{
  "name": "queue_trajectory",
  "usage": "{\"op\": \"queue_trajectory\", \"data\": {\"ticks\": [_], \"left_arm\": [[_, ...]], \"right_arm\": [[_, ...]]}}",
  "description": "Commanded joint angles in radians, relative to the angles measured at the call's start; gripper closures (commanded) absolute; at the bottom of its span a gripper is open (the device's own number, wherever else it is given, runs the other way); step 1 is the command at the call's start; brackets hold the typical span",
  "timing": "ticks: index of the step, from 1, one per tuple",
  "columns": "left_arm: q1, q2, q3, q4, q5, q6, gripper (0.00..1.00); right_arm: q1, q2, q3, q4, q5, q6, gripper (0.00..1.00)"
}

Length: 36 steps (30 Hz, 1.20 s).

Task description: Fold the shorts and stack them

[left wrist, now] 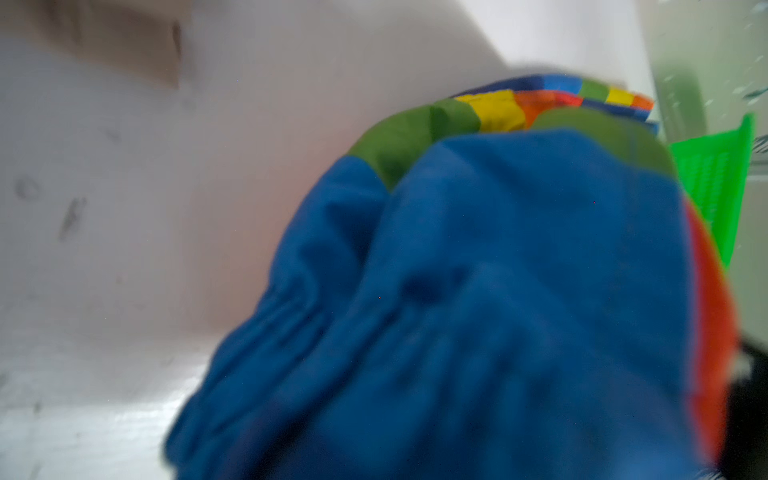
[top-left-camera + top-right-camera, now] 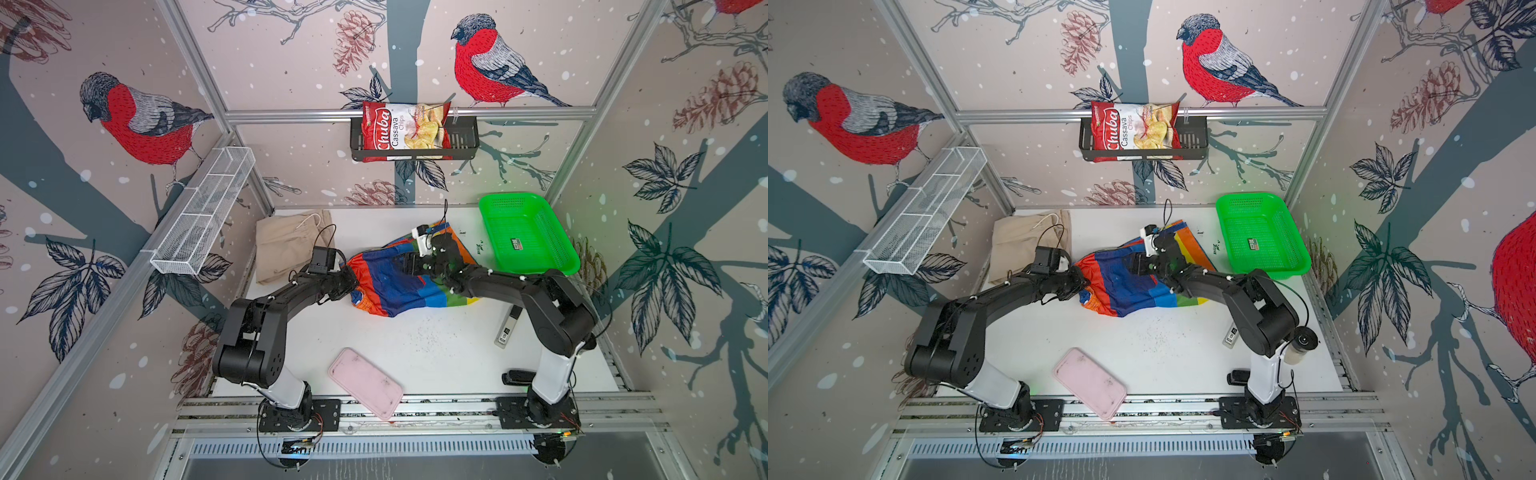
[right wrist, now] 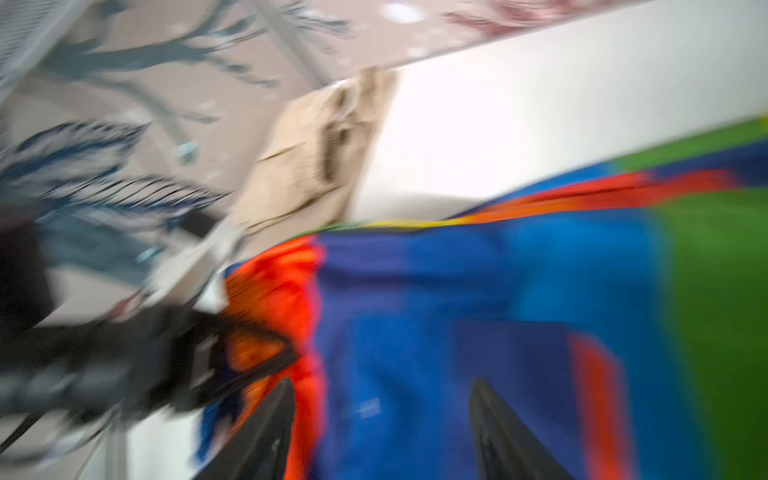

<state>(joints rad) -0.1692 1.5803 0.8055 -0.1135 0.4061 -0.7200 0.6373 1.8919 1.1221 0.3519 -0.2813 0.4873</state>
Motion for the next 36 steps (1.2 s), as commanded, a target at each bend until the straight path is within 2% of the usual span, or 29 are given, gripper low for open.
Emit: {"op": "queue_trajectory", "data": {"ticks": [1, 5, 9, 11, 14, 18, 24, 26, 29, 31, 36], "left_arm": [[0.000, -0.006, -0.034, -0.052, 0.060, 0.055, 1.00], [-0.001, -0.017, -0.064, -0.095, 0.057, 0.074, 1.00], [-0.001, -0.032, -0.058, -0.143, 0.046, 0.099, 1.00], [0.000, -0.033, -0.045, -0.162, 0.045, 0.112, 1.00], [-0.001, -0.027, -0.016, -0.198, 0.047, 0.132, 1.00], [-0.001, -0.025, 0.043, -0.271, 0.031, 0.152, 1.00], [0.002, -0.024, 0.141, -0.359, -0.017, 0.163, 1.00], [0.002, -0.020, 0.159, -0.373, -0.024, 0.162, 1.00], [0.003, -0.014, 0.167, -0.377, -0.029, 0.157, 1.00], [0.004, -0.016, 0.169, -0.381, -0.032, 0.153, 1.00], [0.004, -0.026, 0.183, -0.401, -0.028, 0.152, 1.00]], "right_arm": [[-0.054, 0.072, 0.071, -0.166, 0.057, -0.048, 0.34], [-0.067, 0.208, 0.173, -0.133, 0.012, -0.009, 0.36], [-0.052, 0.325, 0.235, -0.035, -0.056, 0.069, 0.42], [-0.046, 0.383, 0.279, -0.043, -0.044, 0.083, 0.50], [-0.041, 0.437, 0.344, -0.136, 0.056, 0.067, 0.65], [-0.041, 0.396, 0.337, -0.183, 0.144, 0.038, 0.65], [0.026, 0.174, 0.215, -0.111, 0.214, 0.005, 0.65], [0.061, 0.146, 0.202, -0.077, 0.199, 0.022, 0.73], [0.107, 0.177, 0.217, -0.032, 0.149, 0.071, 0.90], [0.135, 0.226, 0.239, -0.008, 0.122, 0.107, 0.99], [0.170, 0.340, 0.268, 0.075, 0.104, 0.199, 0.99]]}}
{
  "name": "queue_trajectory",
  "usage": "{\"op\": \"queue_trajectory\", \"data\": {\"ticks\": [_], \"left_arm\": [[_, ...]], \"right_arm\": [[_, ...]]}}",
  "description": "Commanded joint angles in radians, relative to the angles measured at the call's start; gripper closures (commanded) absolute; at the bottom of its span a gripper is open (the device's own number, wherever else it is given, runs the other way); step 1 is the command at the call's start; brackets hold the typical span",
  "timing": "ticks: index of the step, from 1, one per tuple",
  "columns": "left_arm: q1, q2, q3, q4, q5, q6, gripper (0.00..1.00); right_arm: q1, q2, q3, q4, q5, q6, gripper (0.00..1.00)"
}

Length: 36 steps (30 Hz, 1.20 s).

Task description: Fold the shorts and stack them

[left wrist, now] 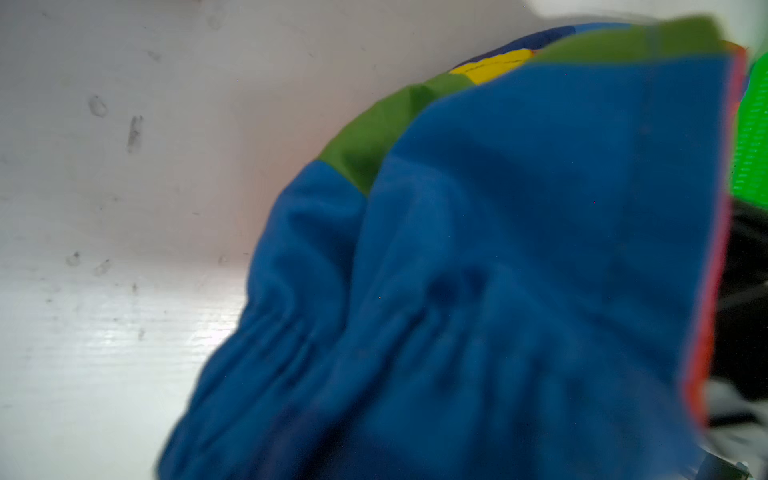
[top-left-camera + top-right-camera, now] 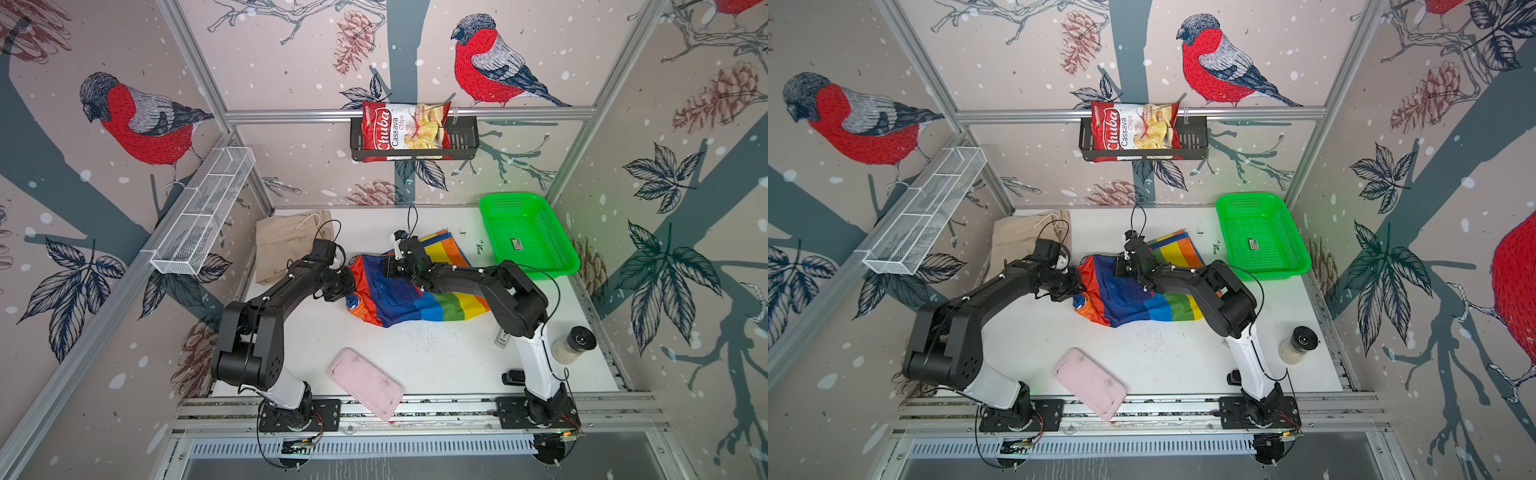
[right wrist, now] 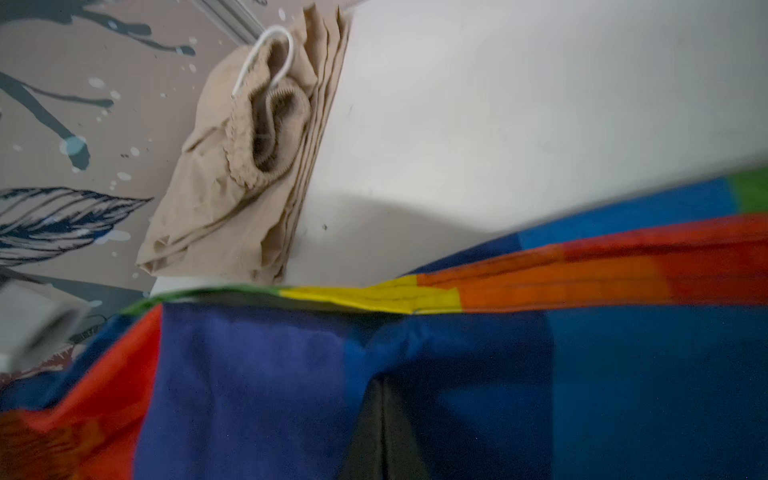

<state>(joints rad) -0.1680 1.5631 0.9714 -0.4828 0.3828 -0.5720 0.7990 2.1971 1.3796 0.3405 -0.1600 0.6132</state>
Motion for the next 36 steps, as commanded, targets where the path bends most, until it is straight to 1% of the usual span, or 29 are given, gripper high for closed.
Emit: {"op": "queue_trajectory", "data": {"ticks": [1, 2, 6, 9, 11, 13, 16, 19, 22, 24, 27, 32, 36], "left_arm": [[0.002, -0.011, 0.020, -0.042, -0.005, 0.007, 1.00], [0.003, -0.012, 0.020, -0.054, -0.008, 0.011, 1.00], [0.005, -0.006, 0.112, -0.133, -0.025, 0.043, 1.00], [0.018, 0.027, 0.233, -0.234, -0.058, 0.094, 1.00], [0.030, 0.062, 0.338, -0.303, -0.083, 0.132, 1.00], [0.045, 0.086, 0.406, -0.337, -0.086, 0.149, 1.00], [0.061, 0.120, 0.469, -0.375, -0.080, 0.164, 1.00], [0.068, 0.147, 0.499, -0.402, -0.081, 0.176, 1.00], [0.070, 0.164, 0.521, -0.427, -0.100, 0.183, 1.00], [0.071, 0.175, 0.543, -0.444, -0.113, 0.188, 1.00], [0.071, 0.198, 0.592, -0.482, -0.132, 0.194, 1.00], [0.071, 0.238, 0.720, -0.558, -0.157, 0.199, 1.00], [0.070, 0.275, 0.847, -0.610, -0.150, 0.188, 1.00]], "right_arm": [[0.012, 0.057, 0.016, 0.104, -0.012, 0.085, 0.99], [0.012, 0.081, 0.026, 0.116, -0.006, 0.097, 1.00], [0.025, 0.150, 0.068, 0.129, 0.024, 0.112, 1.00], [0.050, 0.187, 0.102, 0.123, 0.043, 0.104, 1.00], [0.059, 0.191, 0.116, 0.124, 0.023, 0.093, 1.00], [0.055, 0.141, 0.080, 0.154, 0.013, 0.089, 1.00], [0.036, 0.007, -0.024, 0.197, 0.014, 0.067, 0.99], [0.022, -0.121, -0.124, 0.187, 0.039, 0.047, 0.99], [0.024, -0.179, -0.194, 0.180, 0.068, 0.058, 0.98], [0.032, -0.168, -0.218, 0.194, 0.064, 0.076, 0.98], [0.052, -0.102, -0.214, 0.202, 0.038, 0.110, 0.99], [0.092, -0.026, -0.217, 0.240, 0.024, 0.154, 1.00], [0.124, 0.038, -0.154, 0.239, 0.009, 0.160, 1.00]]}}
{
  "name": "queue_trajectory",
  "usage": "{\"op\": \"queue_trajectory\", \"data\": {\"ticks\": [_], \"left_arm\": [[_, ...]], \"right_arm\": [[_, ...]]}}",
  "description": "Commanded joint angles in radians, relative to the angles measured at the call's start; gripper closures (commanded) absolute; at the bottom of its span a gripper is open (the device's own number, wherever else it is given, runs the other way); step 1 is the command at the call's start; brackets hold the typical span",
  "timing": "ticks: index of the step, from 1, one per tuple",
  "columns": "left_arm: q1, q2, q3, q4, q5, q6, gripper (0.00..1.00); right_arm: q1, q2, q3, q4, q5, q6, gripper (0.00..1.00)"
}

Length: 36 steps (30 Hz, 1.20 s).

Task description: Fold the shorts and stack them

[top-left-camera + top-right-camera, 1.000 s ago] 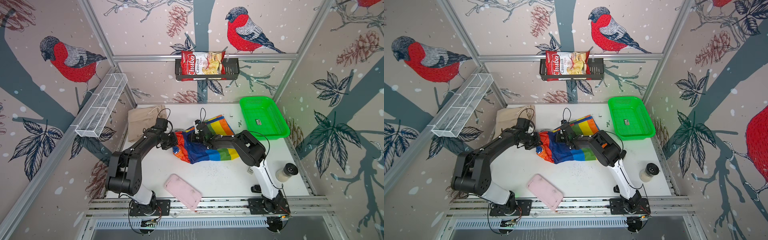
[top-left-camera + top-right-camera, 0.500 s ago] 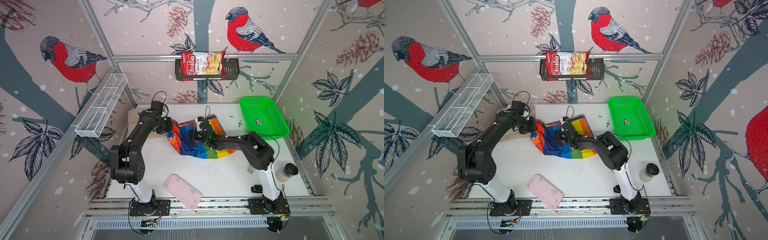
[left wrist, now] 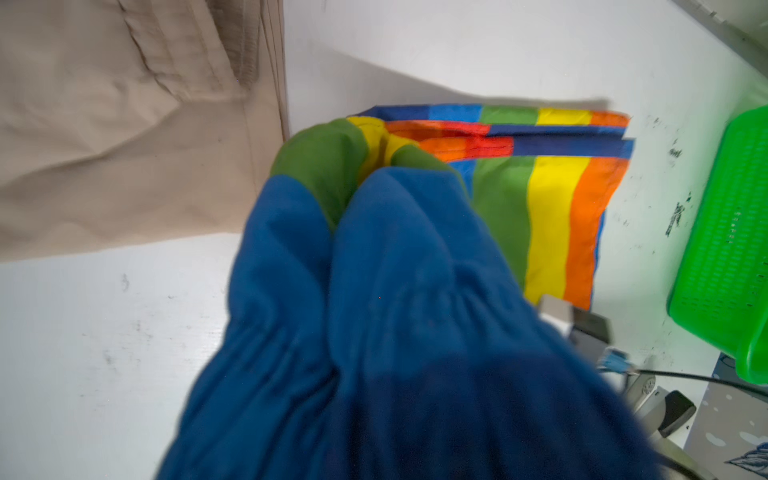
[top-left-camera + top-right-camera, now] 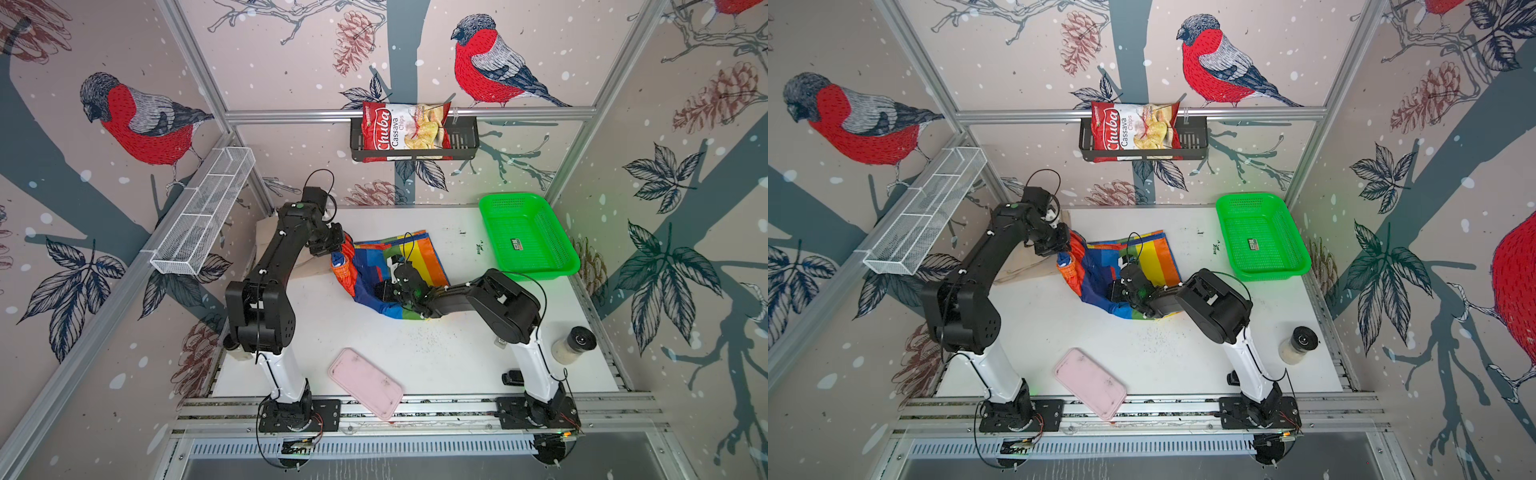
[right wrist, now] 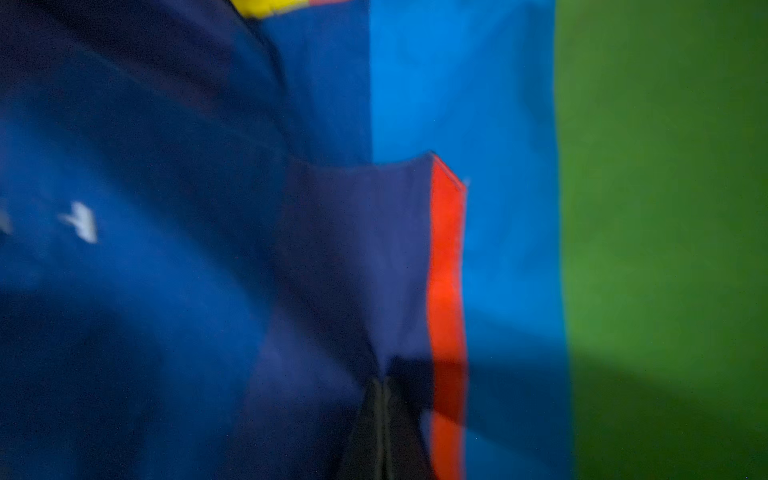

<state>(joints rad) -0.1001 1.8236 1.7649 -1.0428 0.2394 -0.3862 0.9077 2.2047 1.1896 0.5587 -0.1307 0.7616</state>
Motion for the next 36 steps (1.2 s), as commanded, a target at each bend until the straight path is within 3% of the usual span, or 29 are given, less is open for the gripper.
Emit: {"op": "queue_trajectory", "data": {"ticks": [1, 4, 7, 12, 16, 22, 28, 36], "left_arm": [[-0.001, 0.025, 0.081, -0.059, -0.002, 0.000, 1.00], [-0.017, 0.065, 0.157, -0.097, -0.015, -0.001, 1.00], [-0.024, 0.096, 0.184, -0.117, -0.034, 0.007, 1.00], [-0.026, 0.125, 0.193, -0.125, -0.078, 0.018, 1.00], [-0.033, 0.160, 0.256, -0.166, -0.119, 0.033, 1.00], [-0.068, 0.188, 0.300, -0.185, -0.157, 0.025, 1.00], [-0.130, 0.226, 0.341, -0.212, -0.216, 0.006, 1.00], [-0.275, 0.319, 0.441, -0.260, -0.292, -0.035, 1.00]], "right_arm": [[0.024, 0.059, 0.074, 0.013, -0.033, 0.012, 0.99], [0.050, 0.137, 0.191, 0.022, -0.097, -0.002, 0.99], [0.038, 0.115, 0.192, 0.060, -0.124, 0.002, 0.99], [-0.051, -0.129, -0.052, 0.126, -0.126, 0.013, 0.98], [-0.088, -0.360, -0.268, -0.009, -0.033, -0.071, 0.98], [-0.090, -0.520, -0.552, -0.053, 0.035, -0.053, 0.99], [-0.078, -0.466, -0.673, 0.029, 0.041, -0.009, 0.99], [-0.087, -0.338, -0.708, 0.211, -0.028, 0.036, 1.00]]}}
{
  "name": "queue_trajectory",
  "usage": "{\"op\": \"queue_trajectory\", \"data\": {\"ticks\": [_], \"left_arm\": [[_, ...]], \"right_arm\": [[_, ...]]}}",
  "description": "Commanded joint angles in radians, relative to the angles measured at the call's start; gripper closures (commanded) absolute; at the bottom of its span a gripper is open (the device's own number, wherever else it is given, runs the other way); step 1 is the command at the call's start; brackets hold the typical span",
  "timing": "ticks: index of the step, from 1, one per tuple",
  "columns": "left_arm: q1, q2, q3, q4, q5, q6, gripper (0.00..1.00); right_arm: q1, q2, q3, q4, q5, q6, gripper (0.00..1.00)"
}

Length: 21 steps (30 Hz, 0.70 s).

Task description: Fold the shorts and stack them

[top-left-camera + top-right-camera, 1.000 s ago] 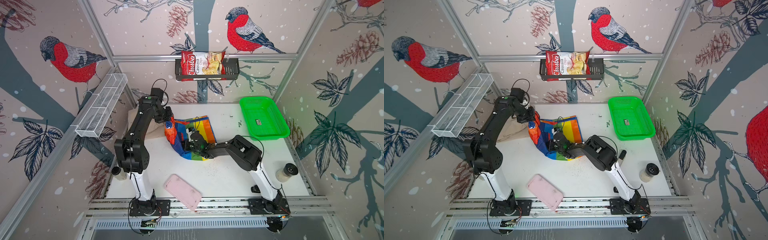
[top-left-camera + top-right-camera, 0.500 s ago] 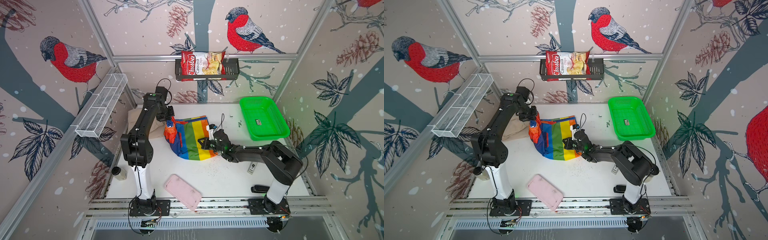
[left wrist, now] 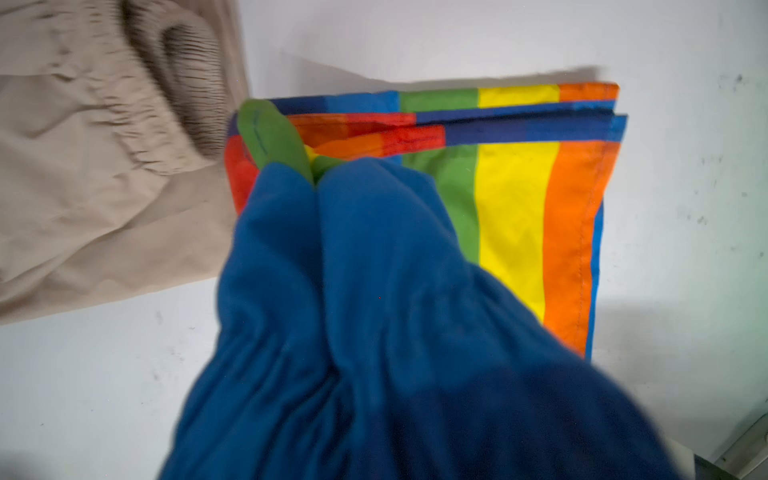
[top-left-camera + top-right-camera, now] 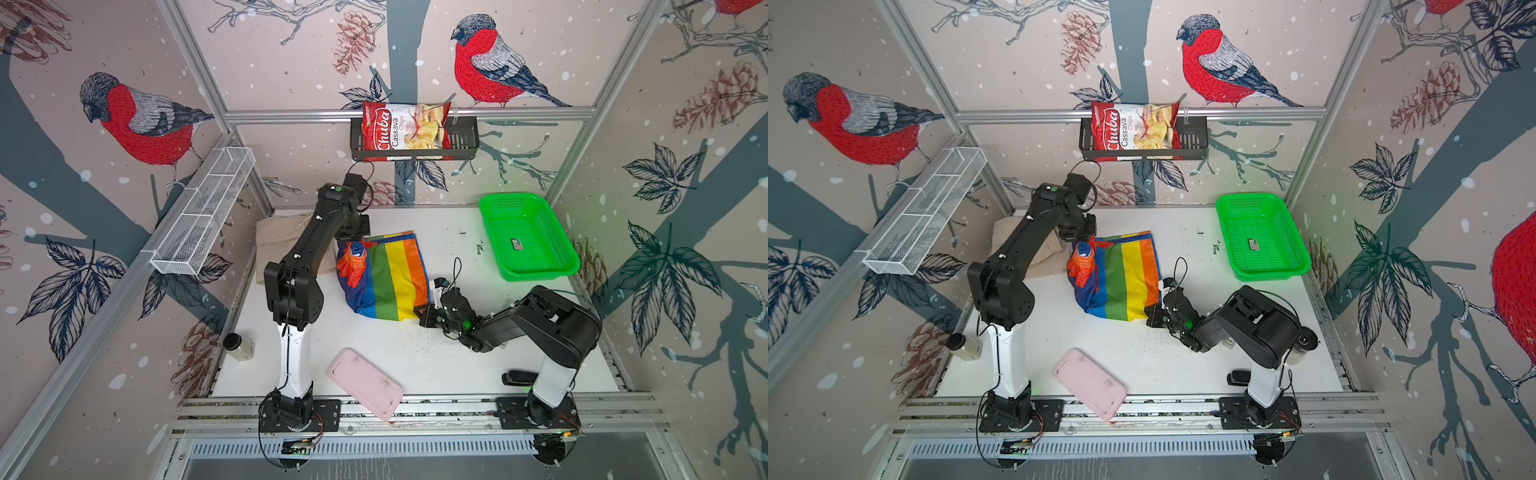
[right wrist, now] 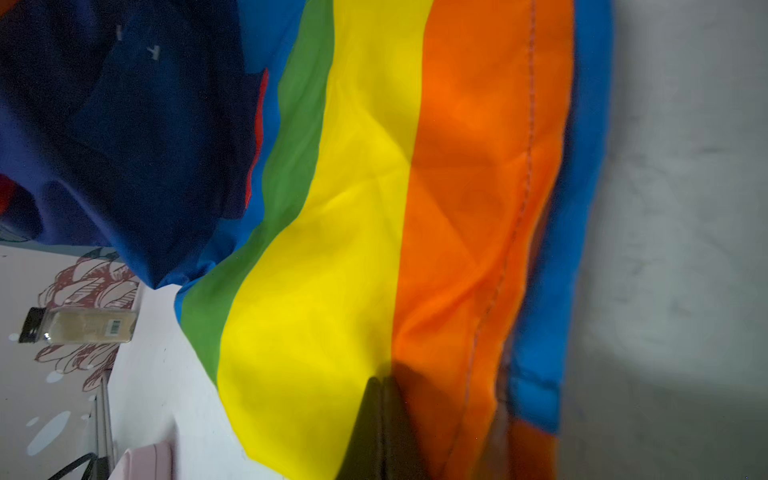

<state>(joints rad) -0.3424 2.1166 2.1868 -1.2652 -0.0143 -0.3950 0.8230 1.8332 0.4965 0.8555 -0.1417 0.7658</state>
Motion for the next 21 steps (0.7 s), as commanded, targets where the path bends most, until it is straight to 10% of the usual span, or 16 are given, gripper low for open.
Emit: {"op": "queue_trajectory", "data": {"ticks": [1, 16, 21], "left_arm": [[-0.051, 0.047, 0.030, -0.039, -0.040, -0.036, 1.00], [-0.204, 0.370, 0.240, 0.015, 0.092, -0.139, 0.90], [-0.219, 0.374, 0.166, 0.100, 0.185, -0.159, 0.29]], "right_arm": [[-0.002, 0.042, -0.018, -0.069, -0.021, 0.036, 1.00], [-0.009, 0.055, -0.062, -0.013, -0.012, 0.025, 1.00], [-0.012, 0.065, -0.055, -0.018, -0.015, 0.018, 1.00]]}}
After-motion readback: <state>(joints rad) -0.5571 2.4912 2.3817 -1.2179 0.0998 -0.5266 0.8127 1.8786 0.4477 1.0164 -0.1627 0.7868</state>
